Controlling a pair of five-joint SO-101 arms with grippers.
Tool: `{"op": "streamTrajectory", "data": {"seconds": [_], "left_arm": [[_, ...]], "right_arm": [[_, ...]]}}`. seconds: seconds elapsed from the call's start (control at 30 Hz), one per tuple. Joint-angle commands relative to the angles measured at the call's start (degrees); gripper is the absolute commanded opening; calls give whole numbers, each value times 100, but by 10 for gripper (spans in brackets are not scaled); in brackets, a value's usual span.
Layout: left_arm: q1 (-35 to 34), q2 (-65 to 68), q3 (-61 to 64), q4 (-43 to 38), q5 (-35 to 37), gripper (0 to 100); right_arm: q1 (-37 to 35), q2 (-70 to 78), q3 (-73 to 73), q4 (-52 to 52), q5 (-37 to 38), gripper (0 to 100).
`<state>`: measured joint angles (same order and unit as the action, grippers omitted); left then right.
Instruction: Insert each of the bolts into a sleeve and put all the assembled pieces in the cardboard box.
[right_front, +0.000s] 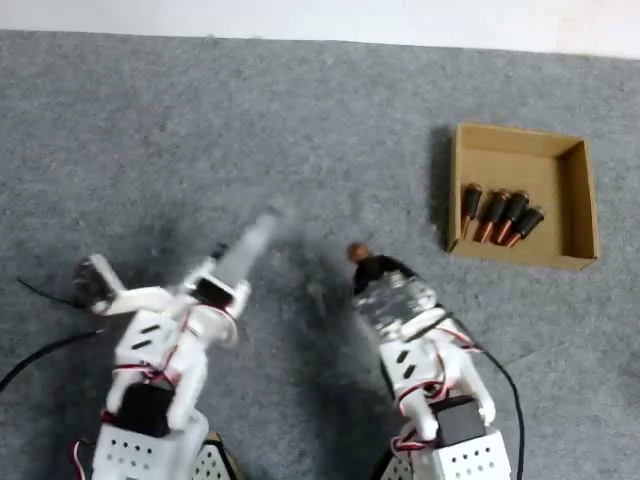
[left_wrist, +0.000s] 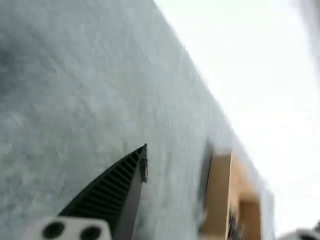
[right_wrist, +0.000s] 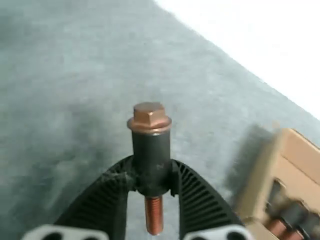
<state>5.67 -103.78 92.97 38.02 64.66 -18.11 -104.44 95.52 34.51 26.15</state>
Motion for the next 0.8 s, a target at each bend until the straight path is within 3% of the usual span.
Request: {"op": "streamTrajectory", "data": {"seconds": [0.0,0.13,0.3,0.5,0.77], "left_arm": [[-453,-57,-242,-316,202,425],[-479,-57,-189,-325,193,219],[-488,-57,-189,-325,9,2],[-479,-57,-110,-325,-431,8],[-444,-57,22,-360,-457,7]], "right_arm": [[1015,-66,690,-646,-475,5],[1798,-4,690,-1358,-1037,5],[1956,4,655,-1420,-949,7],[1974,927,-277,-1692,-870,10],[2598,6009,-3785,-1930,-914,10]]}}
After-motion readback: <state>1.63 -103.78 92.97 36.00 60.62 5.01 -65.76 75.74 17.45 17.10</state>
